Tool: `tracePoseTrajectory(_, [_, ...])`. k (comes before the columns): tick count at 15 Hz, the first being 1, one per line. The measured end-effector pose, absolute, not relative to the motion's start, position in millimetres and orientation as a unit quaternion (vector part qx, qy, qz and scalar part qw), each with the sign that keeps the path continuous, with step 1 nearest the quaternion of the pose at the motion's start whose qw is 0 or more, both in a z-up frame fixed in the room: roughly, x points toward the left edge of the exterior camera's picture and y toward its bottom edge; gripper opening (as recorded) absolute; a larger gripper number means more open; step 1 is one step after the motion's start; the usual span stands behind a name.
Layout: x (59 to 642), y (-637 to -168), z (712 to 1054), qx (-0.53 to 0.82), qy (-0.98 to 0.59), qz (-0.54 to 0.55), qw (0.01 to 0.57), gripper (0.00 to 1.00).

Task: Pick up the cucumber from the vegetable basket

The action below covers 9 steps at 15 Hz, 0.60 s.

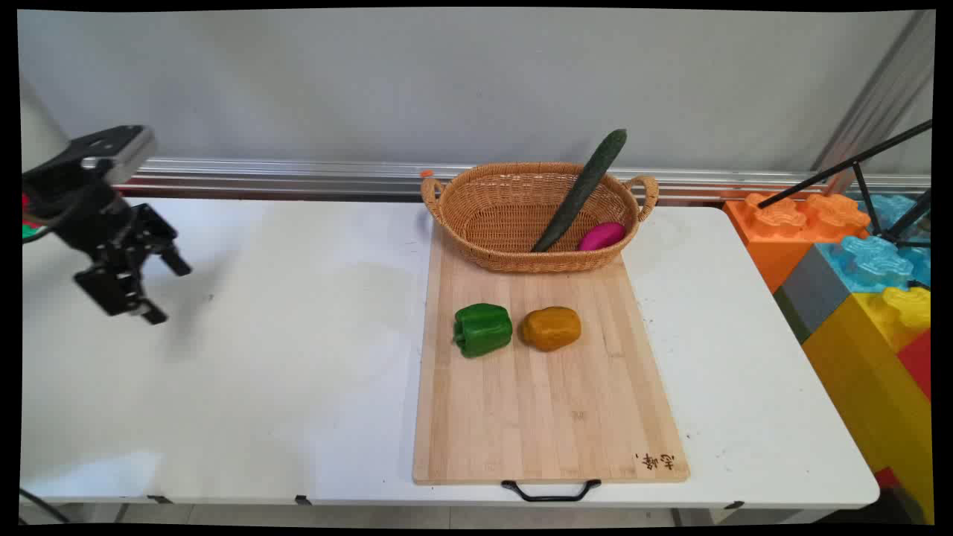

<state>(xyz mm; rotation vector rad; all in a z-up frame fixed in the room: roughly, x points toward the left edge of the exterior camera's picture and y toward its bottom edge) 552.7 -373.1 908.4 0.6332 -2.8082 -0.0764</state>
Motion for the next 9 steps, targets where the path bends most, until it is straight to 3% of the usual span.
tracePoseTrajectory(9, [431.7,-425.5,938.6,0.251,-0.949,0.037,0.188,1.00])
